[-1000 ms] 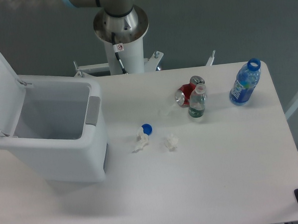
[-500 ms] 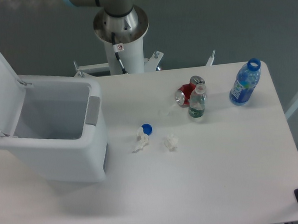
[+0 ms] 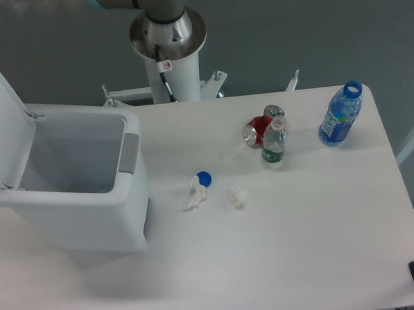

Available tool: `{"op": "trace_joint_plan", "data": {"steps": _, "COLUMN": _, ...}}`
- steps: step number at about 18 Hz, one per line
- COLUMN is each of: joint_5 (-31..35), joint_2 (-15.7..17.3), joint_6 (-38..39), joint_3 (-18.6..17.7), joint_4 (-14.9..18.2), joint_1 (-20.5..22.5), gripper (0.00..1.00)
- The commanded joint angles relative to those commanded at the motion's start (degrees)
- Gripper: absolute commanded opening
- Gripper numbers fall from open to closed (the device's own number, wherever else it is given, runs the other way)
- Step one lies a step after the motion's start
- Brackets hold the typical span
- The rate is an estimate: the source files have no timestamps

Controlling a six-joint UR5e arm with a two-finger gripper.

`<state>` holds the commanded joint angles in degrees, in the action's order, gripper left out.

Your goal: Close the trash can

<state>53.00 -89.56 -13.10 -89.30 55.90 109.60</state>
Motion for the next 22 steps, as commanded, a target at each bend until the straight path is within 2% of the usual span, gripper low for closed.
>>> {"op": "trace_joint_plan", "data": {"steps": 8, "joint_5": 0.26, "joint_2": 0.88, "joint_6": -1.93, "joint_3": -2.02, "joint_4": 0.09, "joint_1": 0.18, "gripper": 0.1}}
{"op": "trace_joint_plan", "data": {"steps": 19, "joint_5": 0.7, "joint_2": 1.67, "joint_6": -2.02, "joint_3": -2.11, "joint_4": 0.35, "joint_1": 0.61, "gripper": 0.1}}
{"op": "trace_joint_plan", "data": {"steps": 22, "joint_5": 3.15, "joint_2": 1.58, "joint_6": -2.02, "joint_3": -2.37, "joint_4": 0.44, "joint_1": 0.79, "gripper": 0.11}}
